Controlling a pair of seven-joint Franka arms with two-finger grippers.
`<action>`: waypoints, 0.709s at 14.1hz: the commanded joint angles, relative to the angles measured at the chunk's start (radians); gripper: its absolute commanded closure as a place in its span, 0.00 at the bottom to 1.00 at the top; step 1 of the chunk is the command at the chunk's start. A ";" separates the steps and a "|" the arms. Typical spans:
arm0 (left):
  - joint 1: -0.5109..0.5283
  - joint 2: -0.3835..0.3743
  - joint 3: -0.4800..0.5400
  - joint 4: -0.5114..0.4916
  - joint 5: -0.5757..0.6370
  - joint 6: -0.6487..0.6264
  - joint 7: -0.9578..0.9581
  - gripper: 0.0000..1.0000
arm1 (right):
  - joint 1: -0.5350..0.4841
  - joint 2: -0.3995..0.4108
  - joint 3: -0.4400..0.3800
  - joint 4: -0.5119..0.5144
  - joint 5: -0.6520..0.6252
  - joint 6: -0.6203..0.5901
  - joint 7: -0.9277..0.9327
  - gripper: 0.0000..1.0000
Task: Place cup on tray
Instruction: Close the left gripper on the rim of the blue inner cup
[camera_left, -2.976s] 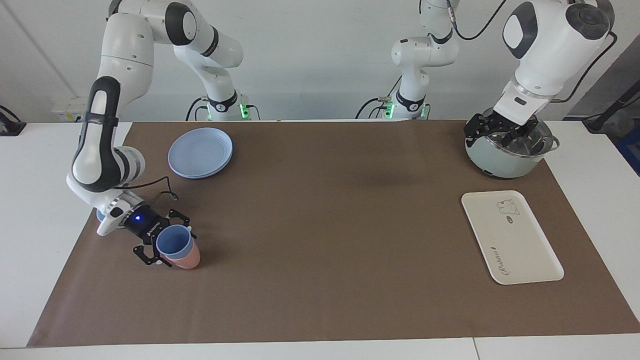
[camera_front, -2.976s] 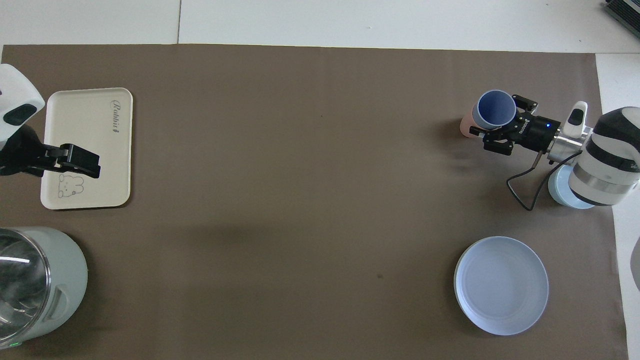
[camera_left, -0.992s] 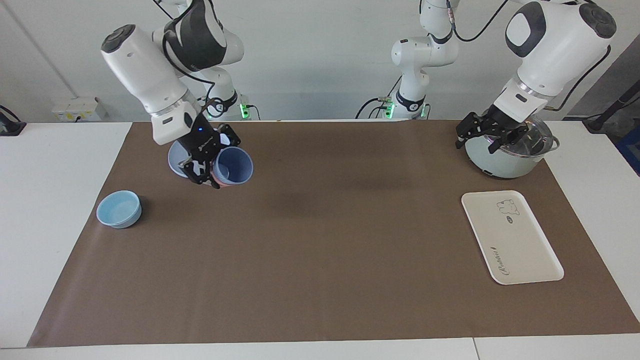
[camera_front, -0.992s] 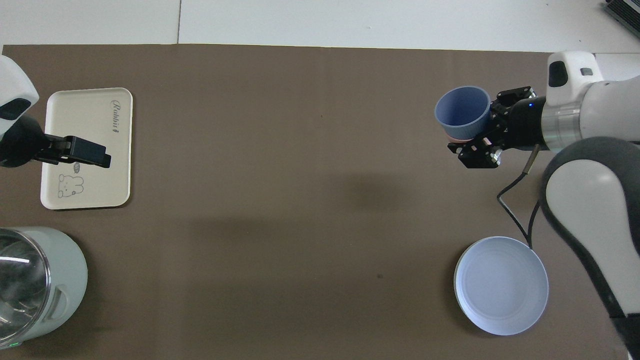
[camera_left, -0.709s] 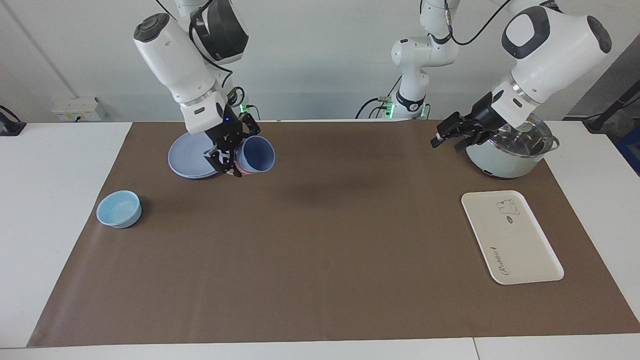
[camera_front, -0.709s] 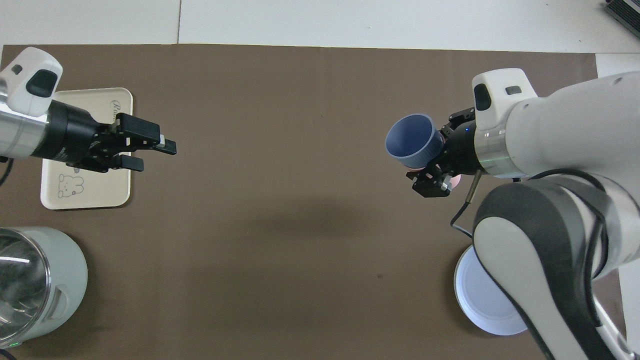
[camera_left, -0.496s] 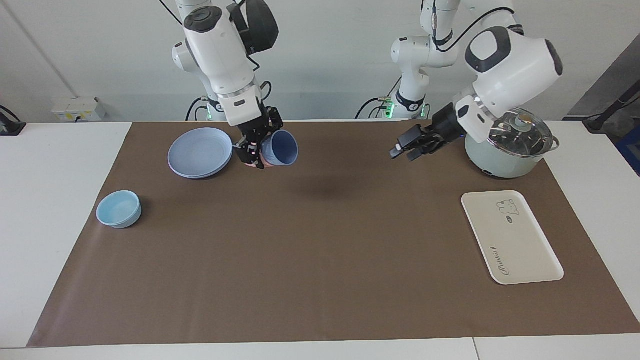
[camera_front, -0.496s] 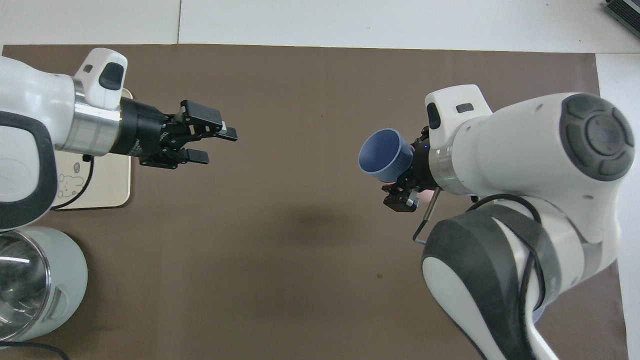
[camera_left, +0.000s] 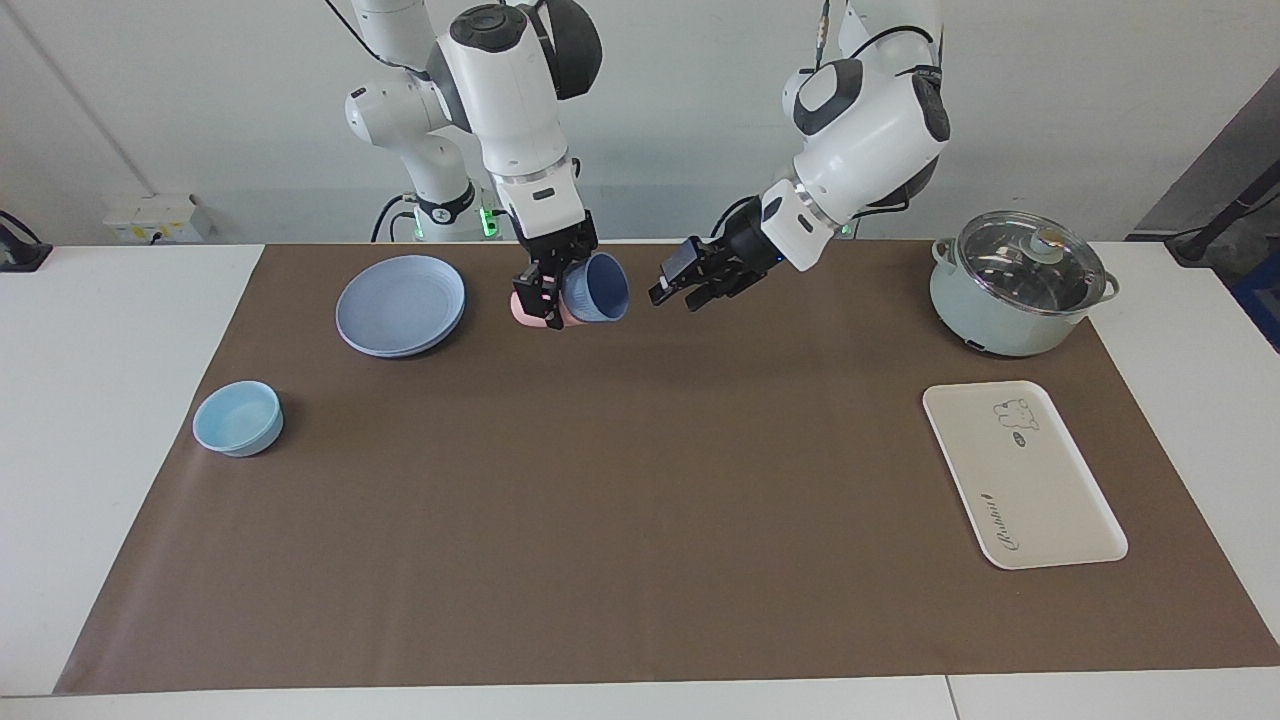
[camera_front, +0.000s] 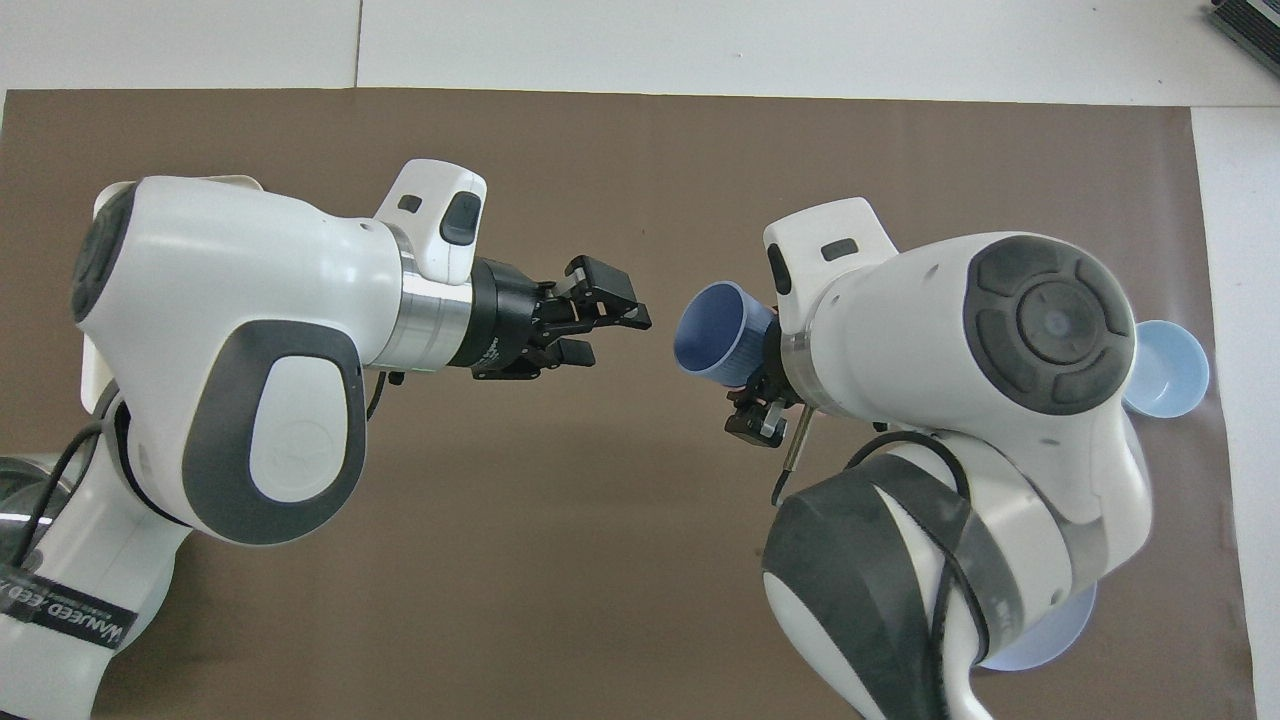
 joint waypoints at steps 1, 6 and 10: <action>-0.074 -0.034 0.017 -0.062 -0.021 0.098 -0.041 0.38 | 0.000 0.013 -0.003 0.027 -0.027 -0.001 0.019 1.00; -0.128 -0.034 0.018 -0.071 -0.020 0.158 -0.068 0.48 | -0.003 0.013 -0.004 0.025 -0.027 0.004 0.019 1.00; -0.157 -0.033 0.018 -0.072 -0.010 0.191 -0.058 0.97 | -0.004 0.013 -0.003 0.024 -0.027 0.006 0.017 1.00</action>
